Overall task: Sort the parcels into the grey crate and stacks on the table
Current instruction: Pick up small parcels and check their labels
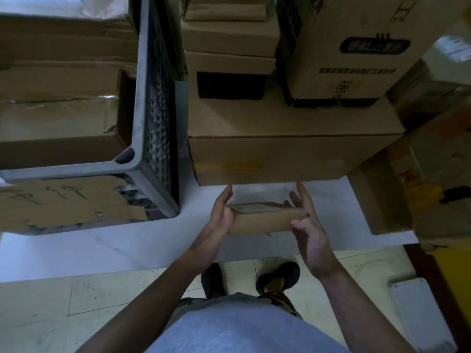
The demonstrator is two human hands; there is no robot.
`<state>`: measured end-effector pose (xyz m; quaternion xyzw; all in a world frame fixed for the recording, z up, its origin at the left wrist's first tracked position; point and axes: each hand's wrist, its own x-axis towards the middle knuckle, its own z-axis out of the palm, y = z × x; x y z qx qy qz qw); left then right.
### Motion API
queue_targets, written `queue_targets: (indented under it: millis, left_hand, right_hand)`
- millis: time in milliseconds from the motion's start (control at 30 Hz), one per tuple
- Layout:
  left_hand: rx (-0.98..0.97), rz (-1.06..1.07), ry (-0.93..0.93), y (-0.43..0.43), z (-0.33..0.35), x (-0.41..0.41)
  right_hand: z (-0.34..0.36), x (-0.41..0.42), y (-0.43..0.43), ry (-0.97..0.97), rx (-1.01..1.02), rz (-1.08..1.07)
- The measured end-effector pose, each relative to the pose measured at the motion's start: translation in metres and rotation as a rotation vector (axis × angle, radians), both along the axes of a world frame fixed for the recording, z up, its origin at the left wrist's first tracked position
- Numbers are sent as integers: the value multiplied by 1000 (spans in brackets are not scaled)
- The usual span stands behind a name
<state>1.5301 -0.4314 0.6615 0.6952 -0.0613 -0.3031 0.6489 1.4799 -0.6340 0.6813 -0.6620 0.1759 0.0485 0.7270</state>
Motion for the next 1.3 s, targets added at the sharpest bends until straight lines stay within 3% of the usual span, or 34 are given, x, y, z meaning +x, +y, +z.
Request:
queue_targets:
  millis: [100,267,500,733,967,1167,1300]
  left_hand:
    - [49,-110,-109,8,-2,7]
    - [191,90,-232,6,2,17]
    - [-47,254,4,-2,13,18]
    - [-150,22,165,15,-11,10]
    - [-72,-219,11,23,-14,3]
    - [20,96,-4,-1,-4,4]
    - [100,159,-18,-6,9,6]
  right_hand:
    - [1,5,-1,57,-43,29]
    - [9,9,-2,-71,-168,-17]
    - [1,10,-10,16,-348,6]
    - [-9,10,-8,366,-98,-313]
    - [-5,6,-10,361,-23,-313]
    - [4,0,-2,218,157,-122]
    - [0,-4,-3,129,241,-6]
